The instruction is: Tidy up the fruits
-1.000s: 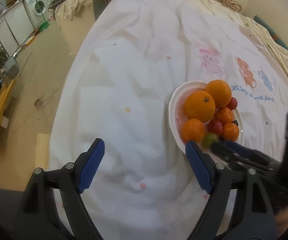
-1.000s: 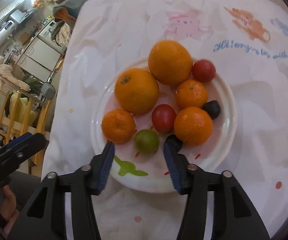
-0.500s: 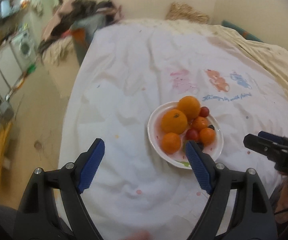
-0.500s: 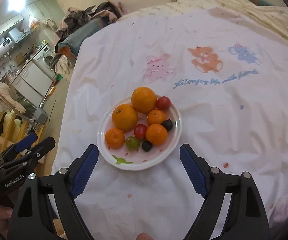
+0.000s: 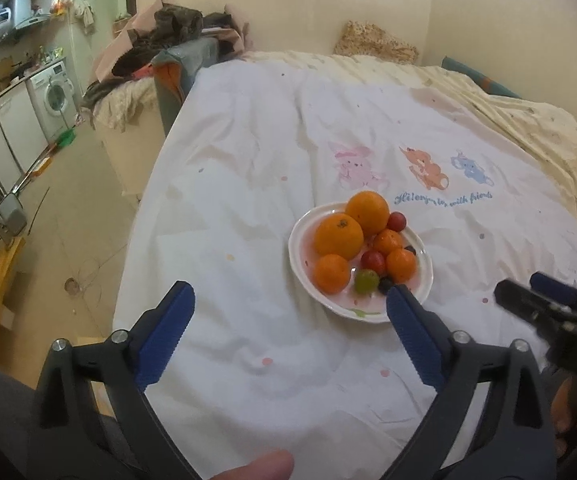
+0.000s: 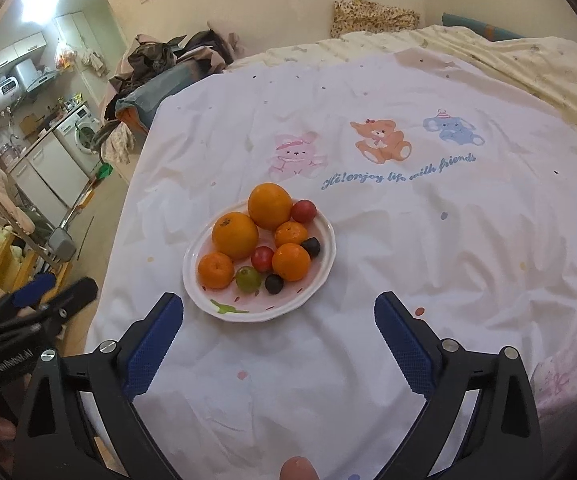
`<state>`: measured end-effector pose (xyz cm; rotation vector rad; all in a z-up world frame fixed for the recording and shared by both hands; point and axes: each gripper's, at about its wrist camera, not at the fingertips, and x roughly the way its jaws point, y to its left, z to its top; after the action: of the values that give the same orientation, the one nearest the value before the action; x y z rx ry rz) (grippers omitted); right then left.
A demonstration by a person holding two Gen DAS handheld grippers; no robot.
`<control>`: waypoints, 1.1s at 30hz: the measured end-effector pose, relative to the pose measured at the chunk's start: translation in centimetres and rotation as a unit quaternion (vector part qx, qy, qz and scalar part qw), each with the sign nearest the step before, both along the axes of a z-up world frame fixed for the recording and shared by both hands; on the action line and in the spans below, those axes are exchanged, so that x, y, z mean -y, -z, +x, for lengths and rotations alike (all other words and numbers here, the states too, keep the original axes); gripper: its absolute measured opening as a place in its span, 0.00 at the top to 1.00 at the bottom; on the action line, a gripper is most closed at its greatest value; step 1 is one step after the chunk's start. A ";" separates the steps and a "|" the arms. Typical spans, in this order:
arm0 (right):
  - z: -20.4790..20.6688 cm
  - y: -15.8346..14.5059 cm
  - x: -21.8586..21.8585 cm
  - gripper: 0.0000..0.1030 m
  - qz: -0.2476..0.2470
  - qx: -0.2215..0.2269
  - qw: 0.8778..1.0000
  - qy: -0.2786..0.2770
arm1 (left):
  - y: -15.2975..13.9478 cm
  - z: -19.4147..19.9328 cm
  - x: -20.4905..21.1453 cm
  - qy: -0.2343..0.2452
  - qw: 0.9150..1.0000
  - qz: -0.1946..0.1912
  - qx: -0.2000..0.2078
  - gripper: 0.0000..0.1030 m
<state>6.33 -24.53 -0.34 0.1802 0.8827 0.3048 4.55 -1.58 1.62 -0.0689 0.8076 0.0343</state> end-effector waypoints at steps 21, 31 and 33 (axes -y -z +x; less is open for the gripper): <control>0.3 -0.2 -1.0 0.00 -0.028 0.048 0.998 0.011 | 0.3 0.2 0.2 0.003 1.000 0.001 0.010 0.01; 0.4 -0.1 -0.9 0.00 -0.028 0.045 0.999 0.013 | 0.5 0.2 0.2 0.001 1.000 0.000 0.003 0.01; 0.4 -0.1 -0.9 0.00 -0.028 0.045 0.998 0.013 | 0.4 0.2 0.2 0.001 1.000 0.000 0.002 0.01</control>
<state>6.72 -23.66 -0.20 0.1240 0.7974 0.2611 4.75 -1.78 1.18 -0.0688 0.8031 0.0313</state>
